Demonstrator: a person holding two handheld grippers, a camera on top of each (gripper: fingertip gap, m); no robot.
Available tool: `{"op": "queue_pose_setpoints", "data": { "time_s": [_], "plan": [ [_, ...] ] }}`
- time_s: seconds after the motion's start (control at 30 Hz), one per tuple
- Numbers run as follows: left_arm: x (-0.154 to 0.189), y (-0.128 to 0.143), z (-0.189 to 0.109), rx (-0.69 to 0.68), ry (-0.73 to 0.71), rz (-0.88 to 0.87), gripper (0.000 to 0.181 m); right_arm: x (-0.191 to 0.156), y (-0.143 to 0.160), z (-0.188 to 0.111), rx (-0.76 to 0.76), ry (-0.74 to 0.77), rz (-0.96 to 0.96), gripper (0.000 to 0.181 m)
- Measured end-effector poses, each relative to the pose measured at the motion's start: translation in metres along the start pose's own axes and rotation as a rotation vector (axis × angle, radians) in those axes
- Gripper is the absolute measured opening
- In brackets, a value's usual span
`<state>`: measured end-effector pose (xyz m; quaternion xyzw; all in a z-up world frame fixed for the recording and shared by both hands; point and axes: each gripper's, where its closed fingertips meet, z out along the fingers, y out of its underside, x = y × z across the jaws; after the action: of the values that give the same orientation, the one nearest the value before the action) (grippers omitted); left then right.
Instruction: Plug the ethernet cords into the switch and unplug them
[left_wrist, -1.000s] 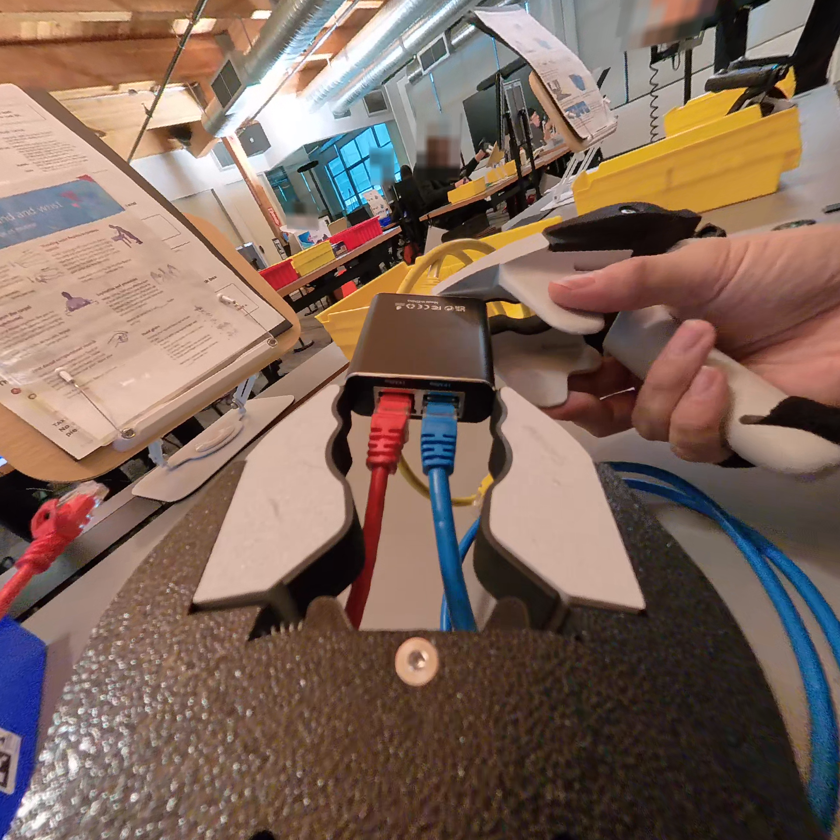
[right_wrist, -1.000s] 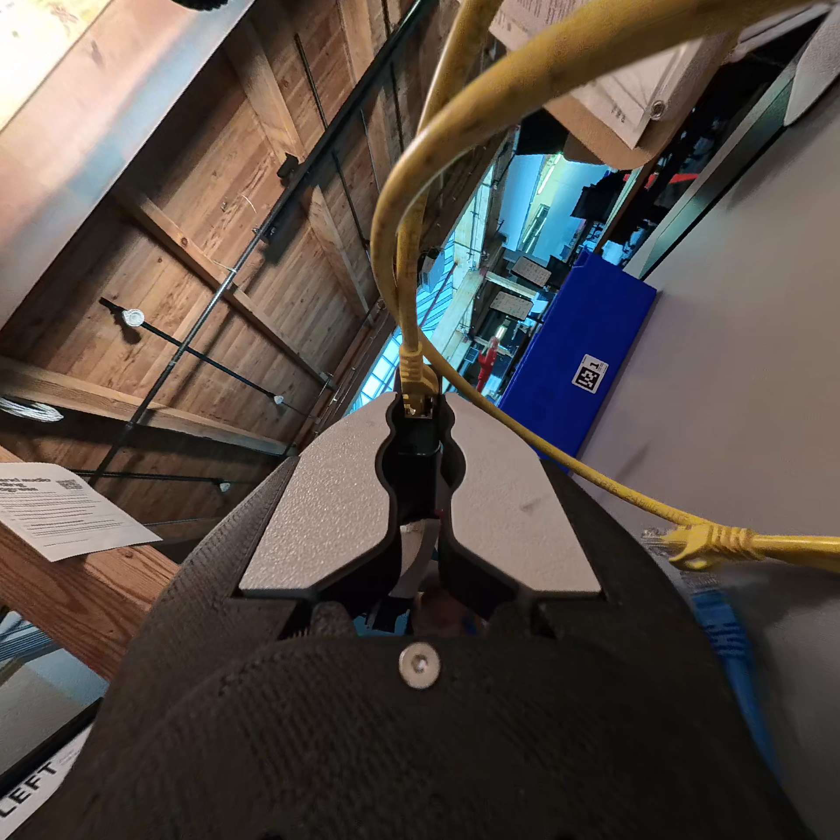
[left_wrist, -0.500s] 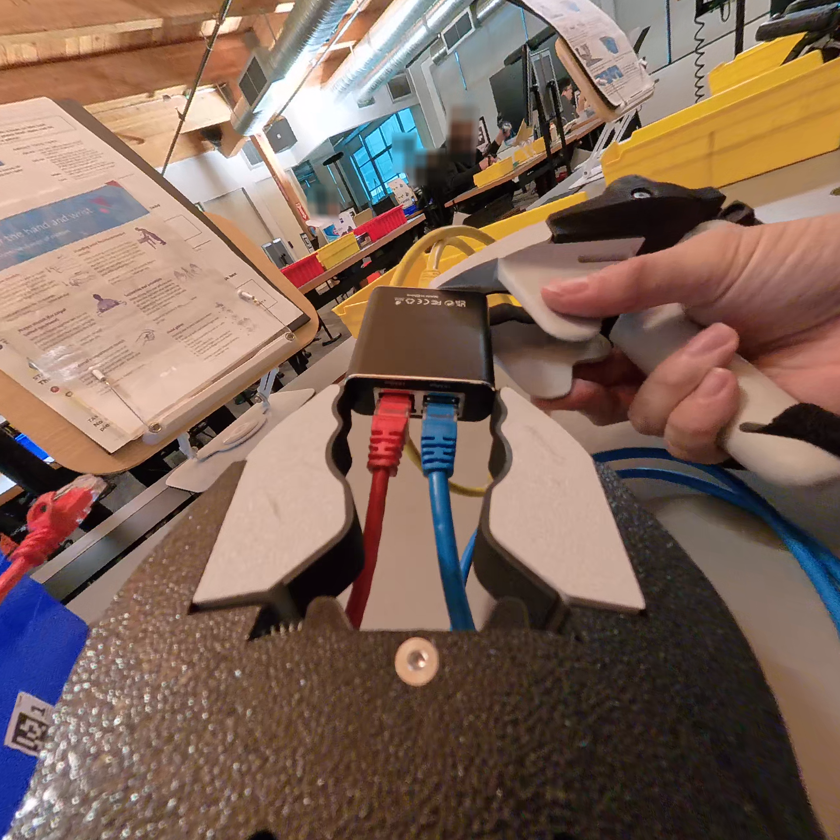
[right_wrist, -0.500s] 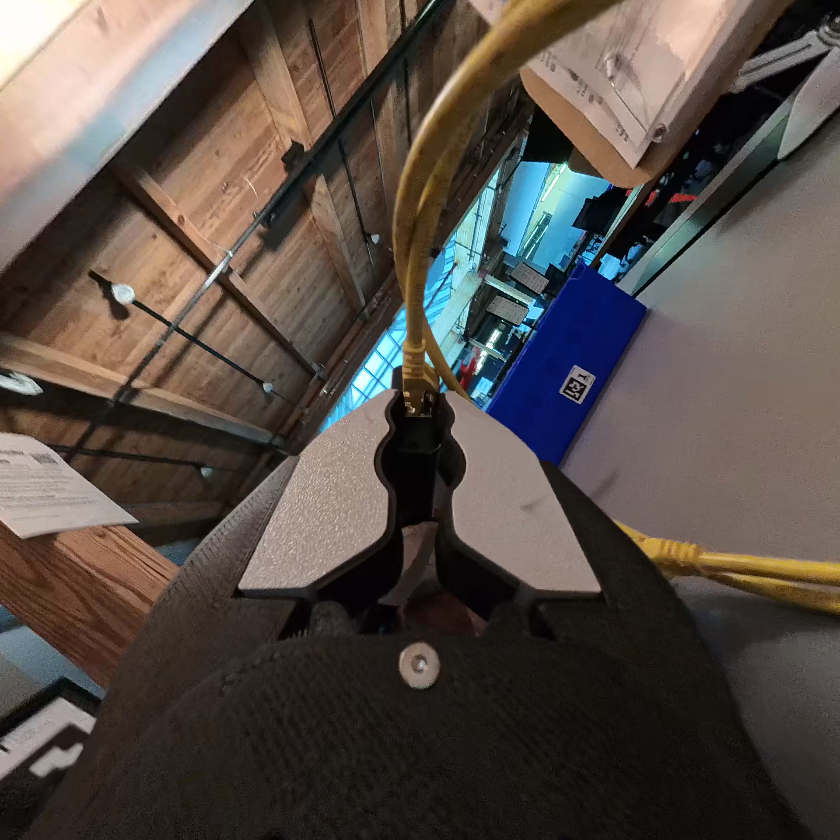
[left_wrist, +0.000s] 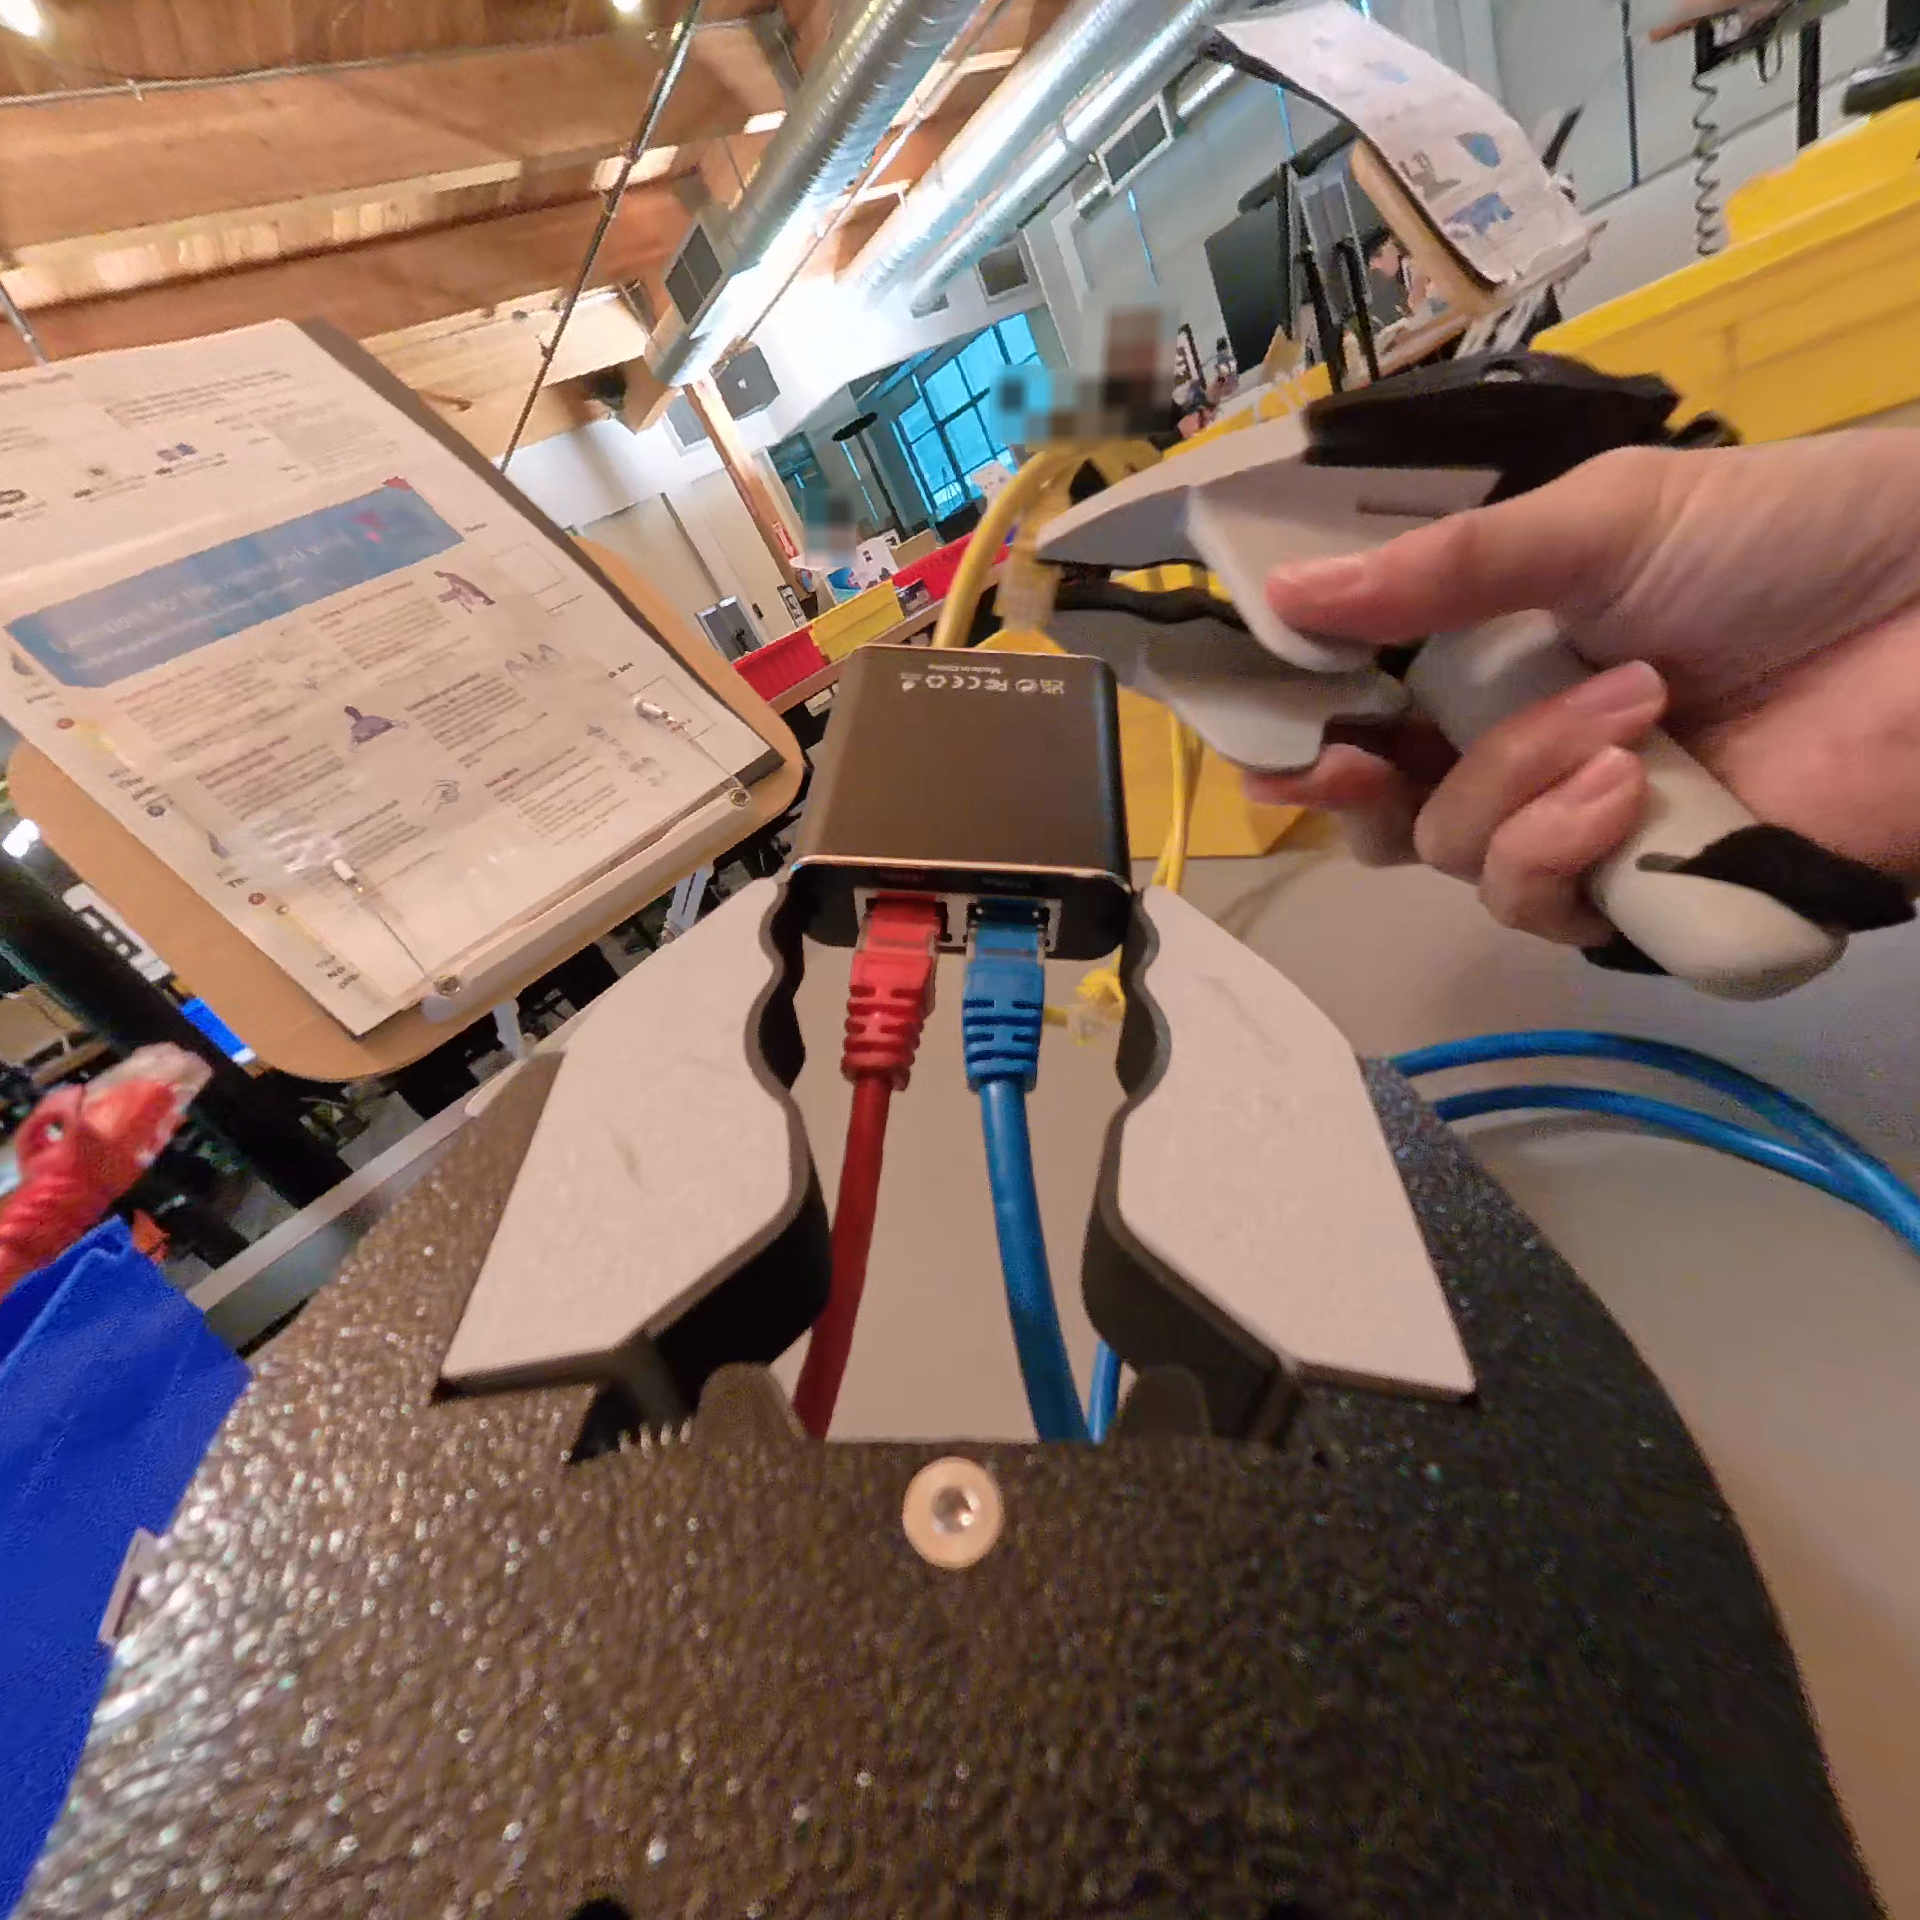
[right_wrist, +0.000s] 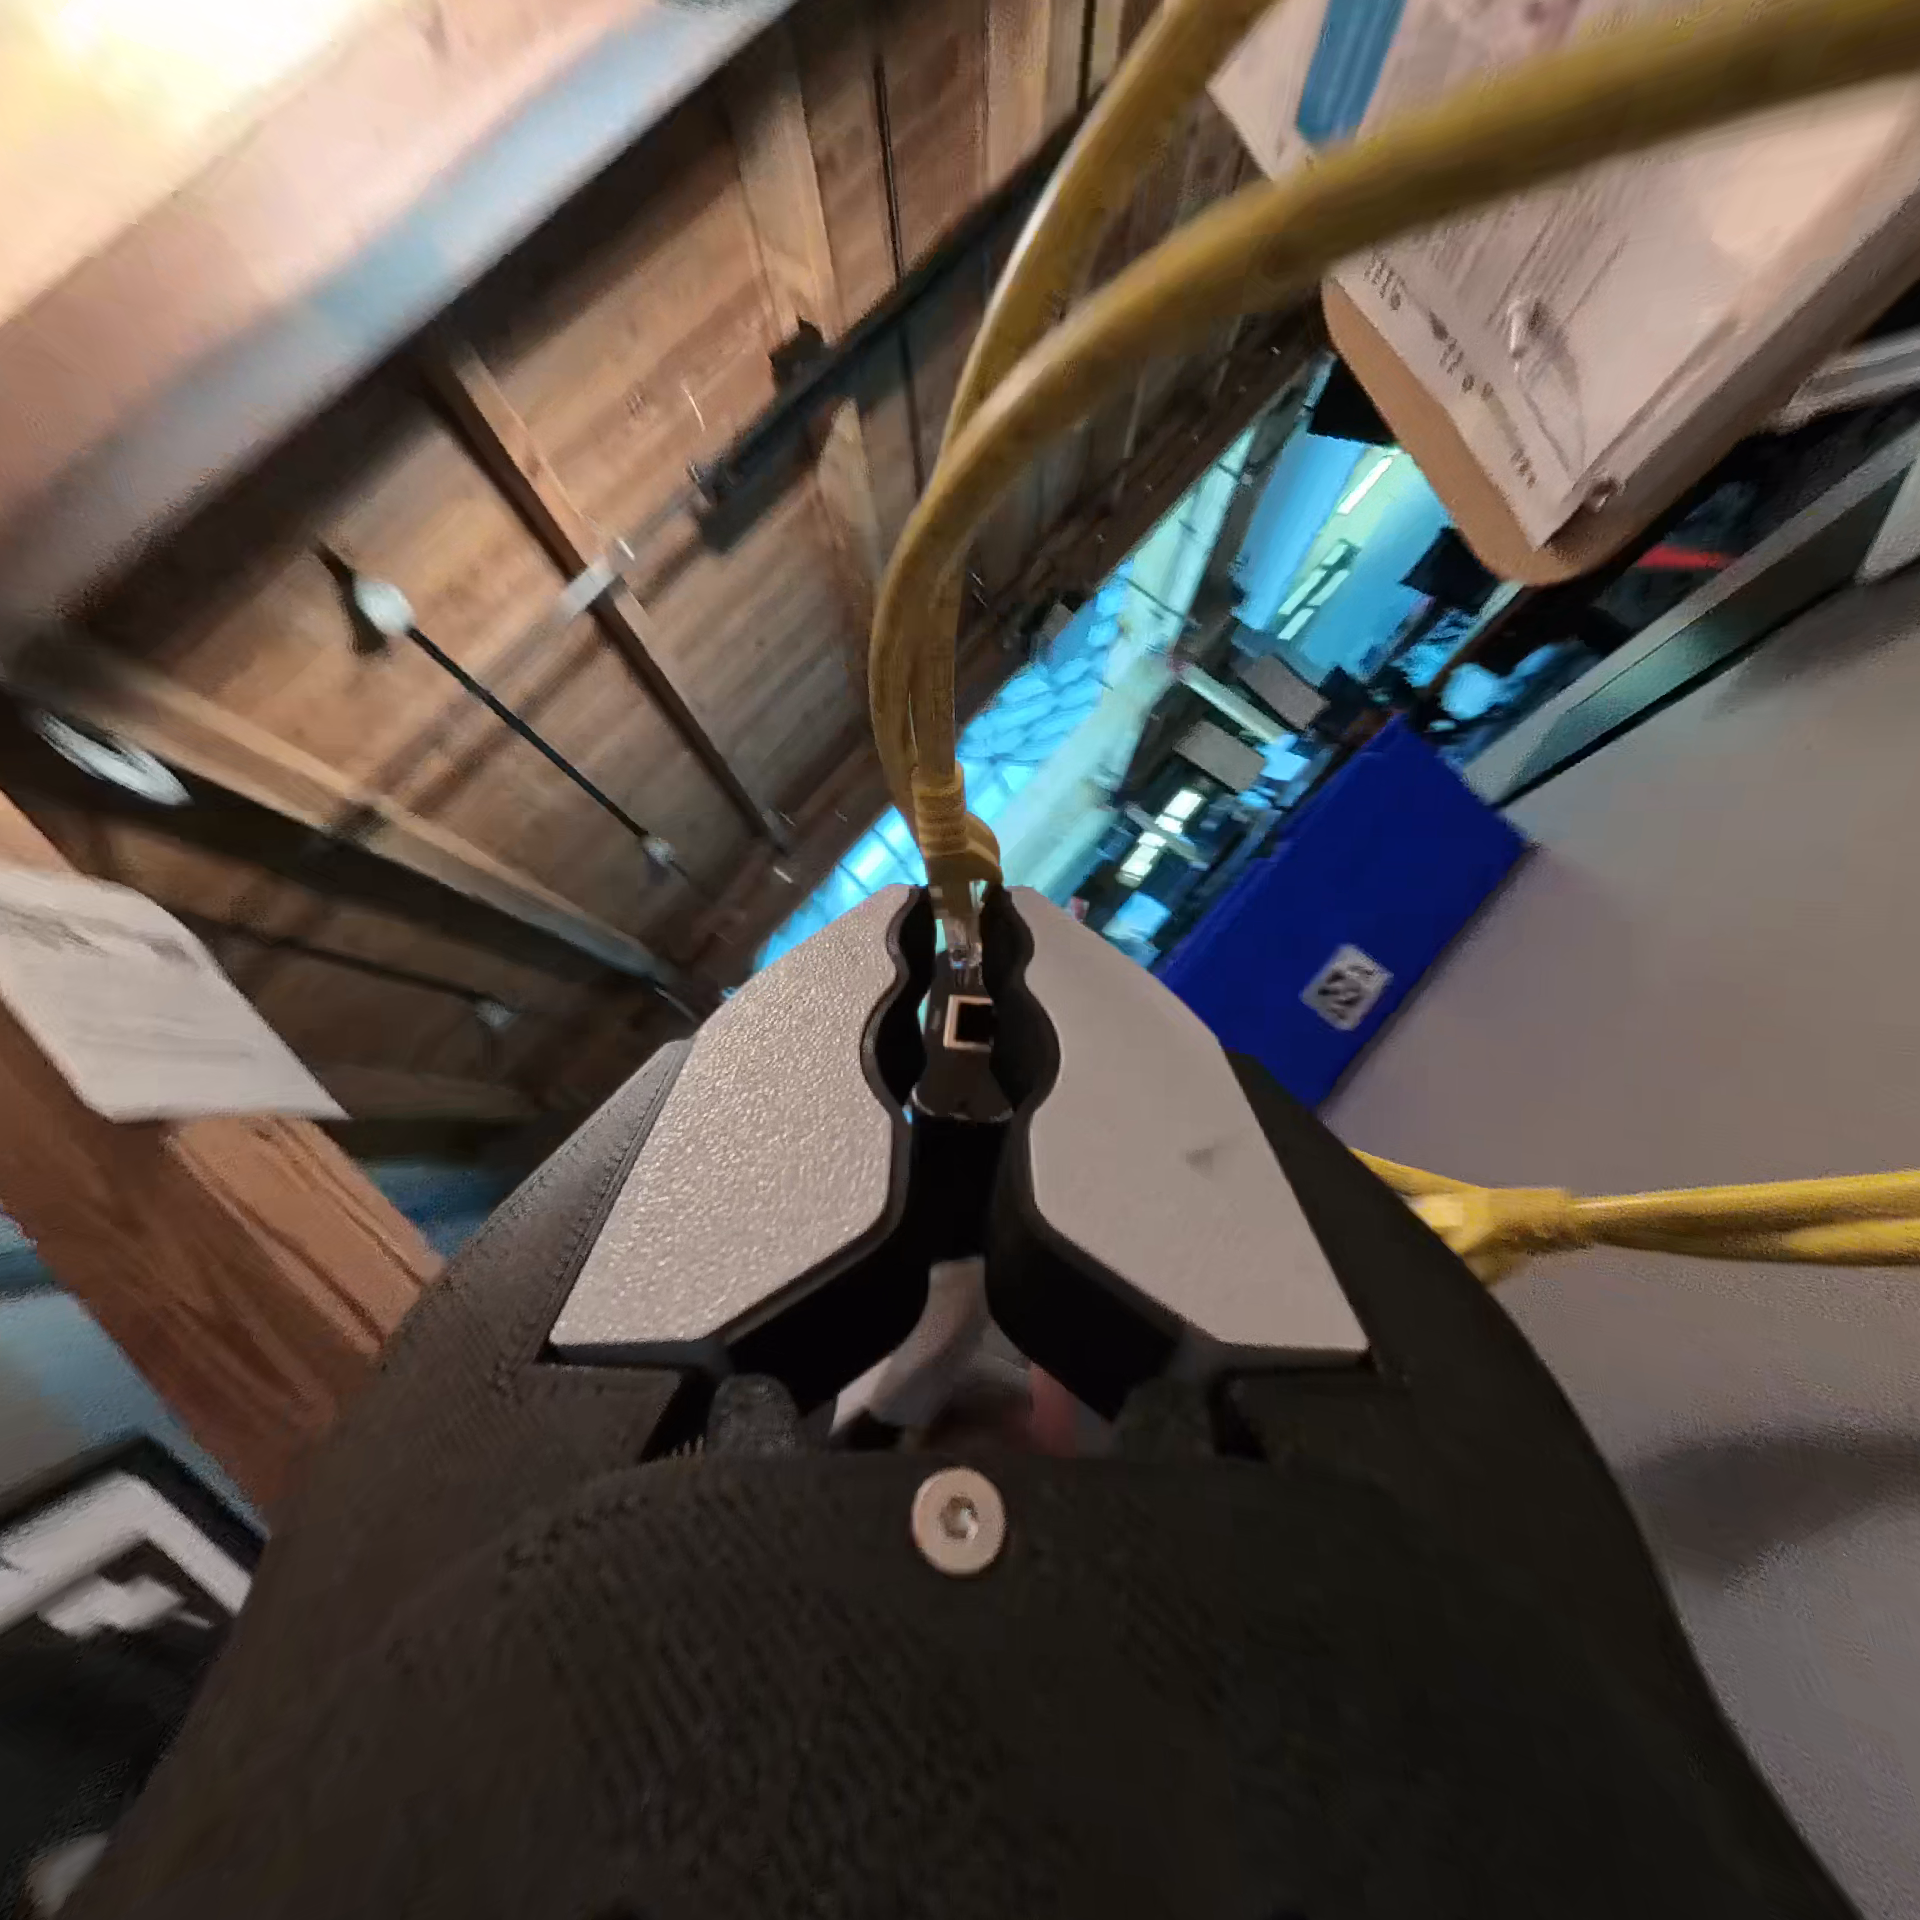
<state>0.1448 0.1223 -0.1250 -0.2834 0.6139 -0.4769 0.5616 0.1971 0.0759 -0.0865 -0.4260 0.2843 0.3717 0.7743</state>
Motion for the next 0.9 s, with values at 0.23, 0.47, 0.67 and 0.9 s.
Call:
{"op": "queue_pose_setpoints", "data": {
  "time_s": [0.23,0.47,0.67,0.9],
  "plan": [
    [-0.023,-0.003,-0.007,0.059,-0.051,-0.134,0.058,-0.06,-0.001,0.003,-0.259,0.014,-0.484,0.012],
    [-0.021,0.002,-0.007,0.049,-0.021,-0.185,0.058,-0.061,-0.107,-0.03,-0.224,0.279,-0.711,0.012],
    [-0.019,0.004,-0.005,0.041,-0.002,-0.191,0.058,0.001,-0.189,-0.062,-0.344,0.591,-0.724,0.011],
    [-0.016,0.008,-0.003,0.027,0.011,-0.191,0.058,0.082,-0.191,-0.089,-0.624,0.833,-0.687,0.012]
  ]
}}
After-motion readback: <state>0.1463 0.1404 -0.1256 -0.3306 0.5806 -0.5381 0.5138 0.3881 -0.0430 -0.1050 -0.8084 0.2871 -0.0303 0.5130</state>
